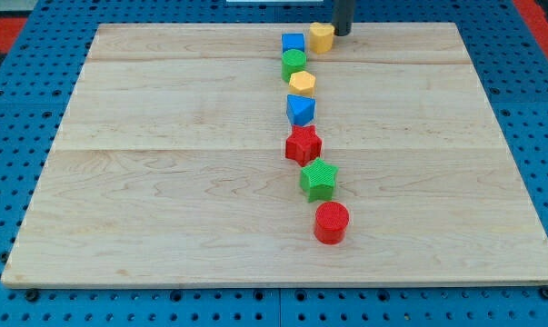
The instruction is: Separate the red star from line of blocks
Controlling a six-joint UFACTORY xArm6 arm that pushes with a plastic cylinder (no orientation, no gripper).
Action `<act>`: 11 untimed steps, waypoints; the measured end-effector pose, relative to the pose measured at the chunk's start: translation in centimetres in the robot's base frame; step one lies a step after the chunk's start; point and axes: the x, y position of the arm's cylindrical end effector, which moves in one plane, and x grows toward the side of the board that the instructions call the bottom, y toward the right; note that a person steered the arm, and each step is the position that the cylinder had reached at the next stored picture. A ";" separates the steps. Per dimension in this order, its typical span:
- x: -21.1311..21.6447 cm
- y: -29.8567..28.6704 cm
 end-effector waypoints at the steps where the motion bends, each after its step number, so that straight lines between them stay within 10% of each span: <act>1: 3.3 6.9; 3: 30.5 11.5; 4: 32.6 13.1; 8: 27.7 6.4; 11: 24.2 -17.1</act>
